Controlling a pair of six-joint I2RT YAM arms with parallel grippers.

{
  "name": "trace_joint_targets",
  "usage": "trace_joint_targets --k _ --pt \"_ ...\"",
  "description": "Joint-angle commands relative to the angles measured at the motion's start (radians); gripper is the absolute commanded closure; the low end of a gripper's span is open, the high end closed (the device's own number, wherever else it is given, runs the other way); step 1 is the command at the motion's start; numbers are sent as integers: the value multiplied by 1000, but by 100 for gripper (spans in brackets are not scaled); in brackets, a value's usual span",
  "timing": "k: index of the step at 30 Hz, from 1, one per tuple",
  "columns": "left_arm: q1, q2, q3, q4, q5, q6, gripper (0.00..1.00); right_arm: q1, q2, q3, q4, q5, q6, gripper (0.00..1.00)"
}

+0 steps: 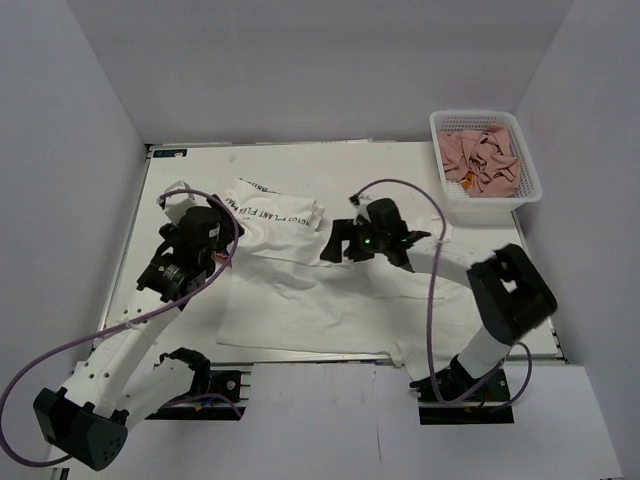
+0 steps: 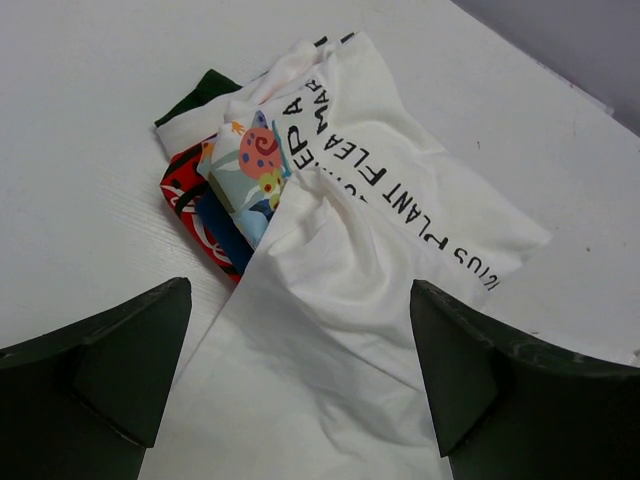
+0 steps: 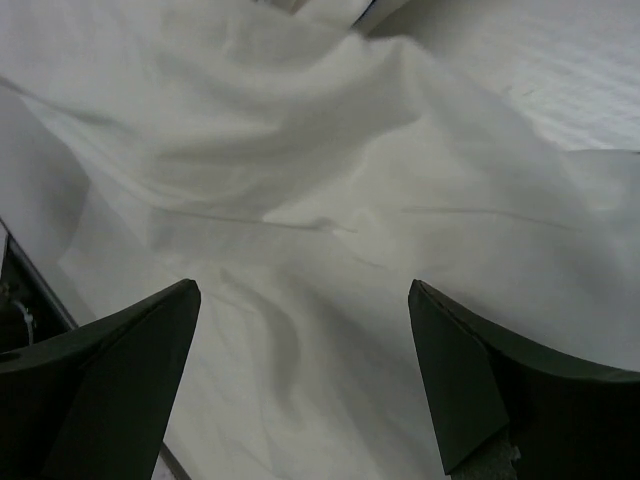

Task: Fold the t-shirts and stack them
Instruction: Put the neatly folded tshirt into the corner of the board with the left arm

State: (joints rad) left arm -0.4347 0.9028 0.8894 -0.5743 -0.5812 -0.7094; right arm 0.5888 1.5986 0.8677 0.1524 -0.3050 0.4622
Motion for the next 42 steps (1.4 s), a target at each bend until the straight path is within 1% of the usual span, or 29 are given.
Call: trace_joint_targets --k 1,5,7,10,11,12,13,16,17,19,20,21,23,24,27,28,30,31,32,35,36,38,39,41,42 --pt "1 19 16 63 49 47 0 62 109 69 38 -57 24 10" --pt "1 57 16 111 95 83 0 78 185 88 36 6 20 10" --pt "1 80 16 131 107 83 0 68 225 88 4 20 59 10" --pt "1 140 29 143 129 96 0 51 224 42 -22 89 113 10" --pt "1 157 57 143 129 96 0 43 215 27 -22 107 119 10" --pt "1 188 69 130 129 96 0 34 204 -33 -51 145 134 10" --pt "1 202 80 129 129 106 0 13 175 -57 -62 193 162 10" --pt "1 232 109 120 129 120 0 -61 77 -201 -137 257 220 10" --pt "1 248 109 120 138 131 0 -126 25 -226 -149 245 230 10" --pt "1 261 120 131 152 151 0 -165 -64 -318 -200 234 240 10" --pt "1 275 120 140 152 151 0 -222 -160 -343 -191 206 248 10" --pt "1 284 120 152 165 166 0 -239 -192 -401 -195 195 254 10" --pt "1 304 129 171 196 205 0 -285 -247 -429 -236 196 260 10" --pt "1 329 141 180 205 223 0 -309 -329 -446 -266 210 257 10" --pt "-12 381 175 180 248 254 0 -356 -446 -449 -345 347 257 10" --pt "-12 422 190 180 282 263 0 -368 -477 -447 -355 348 228 10" --pt "-12 465 203 180 282 272 0 -379 -505 -440 -356 327 190 10" --pt "-12 511 215 180 282 272 0 -377 -503 -441 -347 316 178 10" --pt "-12 536 227 180 282 260 0 -379 -499 -444 -303 228 152 10" --pt "-2 629 238 169 304 222 0 -376 -473 -450 -255 153 121 10" --pt "7 651 238 156 266 211 0 -379 -453 -452 -249 144 110 10" --pt "7 702 247 123 254 188 0 -379 -444 -450 -231 126 107 10" --pt "20 753 258 114 235 176 0 -377 -439 -453 -215 119 104 10" --pt "42 803 270 114 213 166 0 -376 -431 -457 -209 113 105 10" --pt "69 859 281 114 204 153 0 -376 -428 -460 -199 110 105 10"
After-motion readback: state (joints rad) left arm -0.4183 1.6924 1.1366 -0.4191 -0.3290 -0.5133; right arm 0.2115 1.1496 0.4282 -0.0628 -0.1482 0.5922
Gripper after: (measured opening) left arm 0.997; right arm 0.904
